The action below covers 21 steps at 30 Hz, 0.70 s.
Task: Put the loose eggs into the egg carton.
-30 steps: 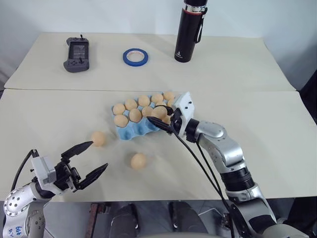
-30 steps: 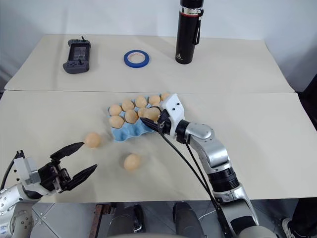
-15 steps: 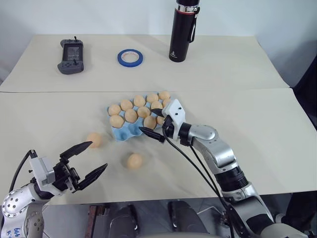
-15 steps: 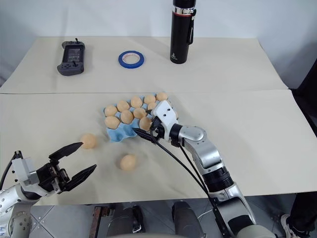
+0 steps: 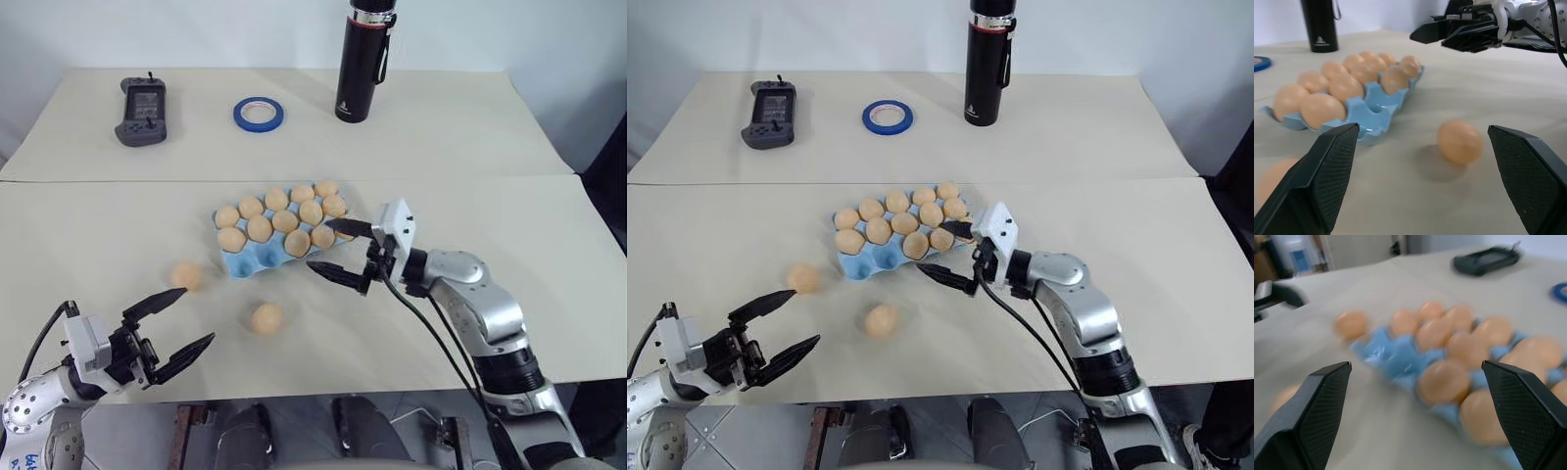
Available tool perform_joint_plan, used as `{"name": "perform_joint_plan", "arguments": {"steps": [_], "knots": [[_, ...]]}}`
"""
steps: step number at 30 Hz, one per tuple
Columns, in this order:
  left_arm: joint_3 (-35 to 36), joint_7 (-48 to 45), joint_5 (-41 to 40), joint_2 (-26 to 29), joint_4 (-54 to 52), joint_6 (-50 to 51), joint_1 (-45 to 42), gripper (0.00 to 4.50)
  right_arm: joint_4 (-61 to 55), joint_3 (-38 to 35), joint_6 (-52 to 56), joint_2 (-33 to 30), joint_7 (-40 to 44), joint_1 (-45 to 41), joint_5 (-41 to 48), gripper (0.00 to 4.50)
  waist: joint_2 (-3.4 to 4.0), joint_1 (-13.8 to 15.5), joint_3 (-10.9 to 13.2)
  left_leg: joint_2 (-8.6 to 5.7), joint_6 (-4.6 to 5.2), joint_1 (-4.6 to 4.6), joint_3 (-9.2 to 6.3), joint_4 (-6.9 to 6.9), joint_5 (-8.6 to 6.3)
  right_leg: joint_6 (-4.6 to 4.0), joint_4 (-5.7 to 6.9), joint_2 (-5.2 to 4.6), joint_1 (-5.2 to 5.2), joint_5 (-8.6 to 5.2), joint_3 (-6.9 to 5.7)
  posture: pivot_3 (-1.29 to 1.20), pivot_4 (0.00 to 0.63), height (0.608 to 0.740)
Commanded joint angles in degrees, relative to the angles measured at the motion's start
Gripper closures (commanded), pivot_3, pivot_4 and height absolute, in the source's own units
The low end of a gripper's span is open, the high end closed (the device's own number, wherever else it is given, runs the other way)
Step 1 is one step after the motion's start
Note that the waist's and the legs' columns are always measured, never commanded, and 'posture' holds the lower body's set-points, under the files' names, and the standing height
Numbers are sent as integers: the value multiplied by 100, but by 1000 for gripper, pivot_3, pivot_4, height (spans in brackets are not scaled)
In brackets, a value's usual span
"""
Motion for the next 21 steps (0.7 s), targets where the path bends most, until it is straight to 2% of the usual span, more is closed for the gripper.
{"name": "perform_joint_plan", "arguments": {"steps": [1, 7, 12, 21], "knots": [[53, -191, 70, 178, 38, 37, 231, 0, -367, -419, 146, -470, 389, 159, 377, 26, 1, -2, 1, 0, 1, 0, 1, -2, -1, -3, -6, -2, 0, -2, -1, 0, 150, 740], [166, -256, -28, 350, 80, 126, 195, 0, -609, -824, 336, -1327, 1030, 736, 785, 26, 1, 17, 1, 13, 6, 1, -11, -7, -8, -18, -22, -7, 13, -9, -14, 0, 150, 740], [267, -319, -99, 447, 129, 188, 139, 0, -672, -1071, 269, -1709, 1270, 1160, 908, 26, 1, 22, 0, 18, 15, 0, -10, -5, -20, -20, -27, -3, 15, -10, -14, 0, 150, 740], [337, -449, -130, 515, 224, 198, 47, 0, -982, -1044, 334, -1600, 1112, 1331, 1123, 26, 1, 16, 1, 25, 13, 4, -9, 1, -19, -21, -25, 1, 18, -11, -14, 0, 150, 740]]}}
